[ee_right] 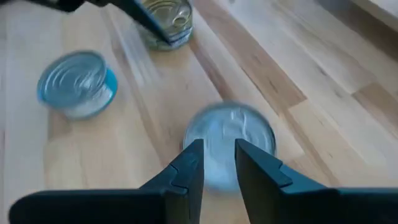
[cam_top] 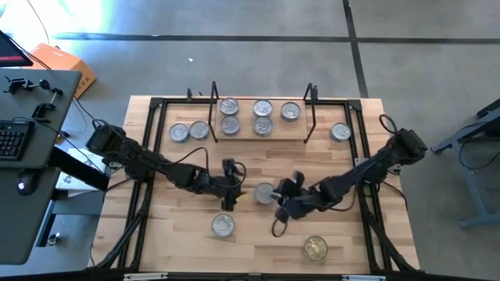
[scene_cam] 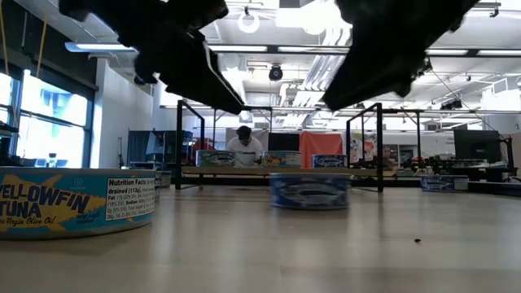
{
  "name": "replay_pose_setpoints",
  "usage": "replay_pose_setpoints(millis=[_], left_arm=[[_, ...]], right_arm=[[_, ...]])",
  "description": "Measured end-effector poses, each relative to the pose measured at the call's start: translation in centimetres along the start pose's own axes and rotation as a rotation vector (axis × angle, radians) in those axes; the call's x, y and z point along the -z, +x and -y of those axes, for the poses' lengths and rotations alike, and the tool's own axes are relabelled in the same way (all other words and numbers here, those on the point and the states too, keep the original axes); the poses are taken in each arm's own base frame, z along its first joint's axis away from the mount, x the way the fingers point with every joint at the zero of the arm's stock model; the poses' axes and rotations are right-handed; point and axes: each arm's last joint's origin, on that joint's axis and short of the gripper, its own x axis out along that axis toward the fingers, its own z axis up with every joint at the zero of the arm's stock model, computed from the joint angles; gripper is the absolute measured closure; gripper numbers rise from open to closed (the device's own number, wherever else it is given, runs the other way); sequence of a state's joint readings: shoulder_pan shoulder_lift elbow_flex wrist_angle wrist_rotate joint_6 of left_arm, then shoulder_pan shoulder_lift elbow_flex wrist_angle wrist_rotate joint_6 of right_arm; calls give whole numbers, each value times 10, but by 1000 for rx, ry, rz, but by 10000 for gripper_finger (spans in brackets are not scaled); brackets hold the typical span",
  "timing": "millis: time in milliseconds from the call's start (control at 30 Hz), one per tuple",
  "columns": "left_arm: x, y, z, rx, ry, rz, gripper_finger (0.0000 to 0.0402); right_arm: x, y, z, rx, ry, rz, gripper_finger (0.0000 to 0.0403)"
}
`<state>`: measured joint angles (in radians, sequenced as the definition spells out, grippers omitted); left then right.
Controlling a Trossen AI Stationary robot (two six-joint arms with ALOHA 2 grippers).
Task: Stack canned seafood by type on shelf
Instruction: Put the blue tuna can on the shelf
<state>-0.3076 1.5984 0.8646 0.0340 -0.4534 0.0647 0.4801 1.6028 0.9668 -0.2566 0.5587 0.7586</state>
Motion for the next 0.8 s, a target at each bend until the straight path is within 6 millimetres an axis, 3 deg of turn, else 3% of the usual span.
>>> replay_pose_setpoints(millis=[200, 300, 567, 800], left_arm=[[5, 30, 1, 281, 164, 85, 128], [10, 48, -4, 373, 180, 90, 148], [28, 81, -19, 460, 240, 10, 267], [32, 94, -18, 447, 351, 59, 357]], right_arm=[[21, -19, -12, 35, -84, 12, 320], [33, -22, -20, 53, -124, 39, 320], [60, -11, -31, 78, -226, 8, 320], [61, 5, -29, 106, -358, -1, 281]])
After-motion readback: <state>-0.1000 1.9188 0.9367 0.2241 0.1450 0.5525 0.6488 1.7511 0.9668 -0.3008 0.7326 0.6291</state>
